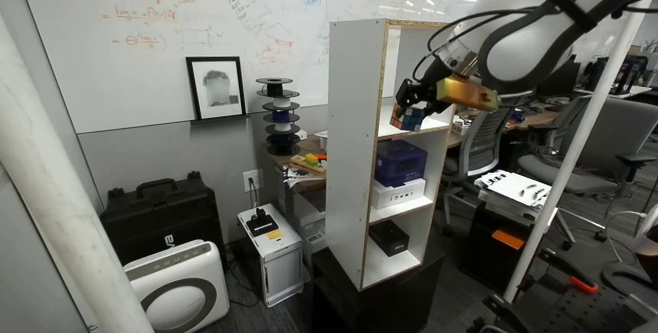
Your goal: Put the rubix cube on top of the shelf
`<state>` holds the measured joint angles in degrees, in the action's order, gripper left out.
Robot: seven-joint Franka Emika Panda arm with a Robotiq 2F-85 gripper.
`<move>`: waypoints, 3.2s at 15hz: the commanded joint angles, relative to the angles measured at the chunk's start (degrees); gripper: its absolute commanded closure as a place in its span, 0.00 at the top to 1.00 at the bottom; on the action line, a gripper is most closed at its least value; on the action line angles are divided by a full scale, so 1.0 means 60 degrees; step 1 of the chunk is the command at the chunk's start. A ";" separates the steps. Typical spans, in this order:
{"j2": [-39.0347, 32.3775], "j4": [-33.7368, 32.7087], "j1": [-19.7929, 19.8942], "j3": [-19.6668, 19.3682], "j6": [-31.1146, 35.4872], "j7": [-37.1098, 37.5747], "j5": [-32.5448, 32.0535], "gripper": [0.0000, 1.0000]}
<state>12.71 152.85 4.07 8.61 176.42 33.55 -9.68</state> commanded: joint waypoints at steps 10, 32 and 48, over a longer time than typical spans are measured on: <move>0.3557 -0.3924 0.0249 -0.0312 -0.6281 -0.0284 0.2178 0.38; -0.2374 -1.1369 -0.0059 -0.1053 -1.0622 0.2430 -0.0440 1.00; 0.1731 -0.6863 0.0252 -0.1753 -1.7281 -0.2585 0.1422 1.00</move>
<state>19.27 103.32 4.87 -2.22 75.00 20.94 2.42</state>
